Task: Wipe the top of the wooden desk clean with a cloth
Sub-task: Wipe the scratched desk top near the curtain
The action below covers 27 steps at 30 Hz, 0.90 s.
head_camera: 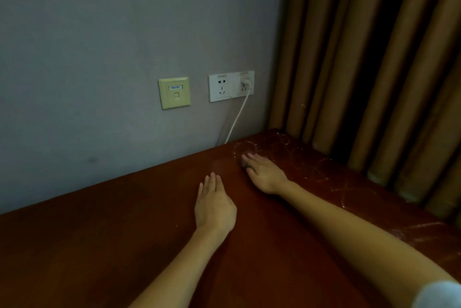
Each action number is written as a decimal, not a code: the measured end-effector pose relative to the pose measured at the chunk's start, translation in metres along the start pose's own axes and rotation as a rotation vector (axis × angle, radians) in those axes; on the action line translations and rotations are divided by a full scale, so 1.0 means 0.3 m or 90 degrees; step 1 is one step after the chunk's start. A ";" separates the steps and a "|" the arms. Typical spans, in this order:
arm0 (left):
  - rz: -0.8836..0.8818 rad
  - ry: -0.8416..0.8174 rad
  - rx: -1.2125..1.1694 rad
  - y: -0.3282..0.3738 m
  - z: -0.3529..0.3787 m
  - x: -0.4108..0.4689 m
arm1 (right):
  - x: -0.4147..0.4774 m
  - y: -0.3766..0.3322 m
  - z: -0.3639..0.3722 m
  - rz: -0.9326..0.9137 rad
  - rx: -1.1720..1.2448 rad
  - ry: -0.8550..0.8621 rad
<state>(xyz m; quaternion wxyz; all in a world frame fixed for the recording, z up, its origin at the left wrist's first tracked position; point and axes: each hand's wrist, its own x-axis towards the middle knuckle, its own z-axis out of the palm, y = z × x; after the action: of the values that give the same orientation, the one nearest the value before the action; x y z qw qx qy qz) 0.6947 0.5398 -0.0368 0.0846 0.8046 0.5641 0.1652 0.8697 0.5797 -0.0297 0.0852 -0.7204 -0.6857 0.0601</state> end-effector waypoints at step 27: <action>-0.058 0.013 0.012 -0.010 0.021 0.075 | 0.306 -0.117 0.020 -0.134 0.022 -0.027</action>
<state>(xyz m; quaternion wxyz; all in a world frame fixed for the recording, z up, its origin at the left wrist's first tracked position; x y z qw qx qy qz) 0.7012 0.5621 -0.0397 0.0783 0.7773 0.6023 0.1640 0.8389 0.6731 -0.0256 0.0890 -0.6414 -0.7581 0.0778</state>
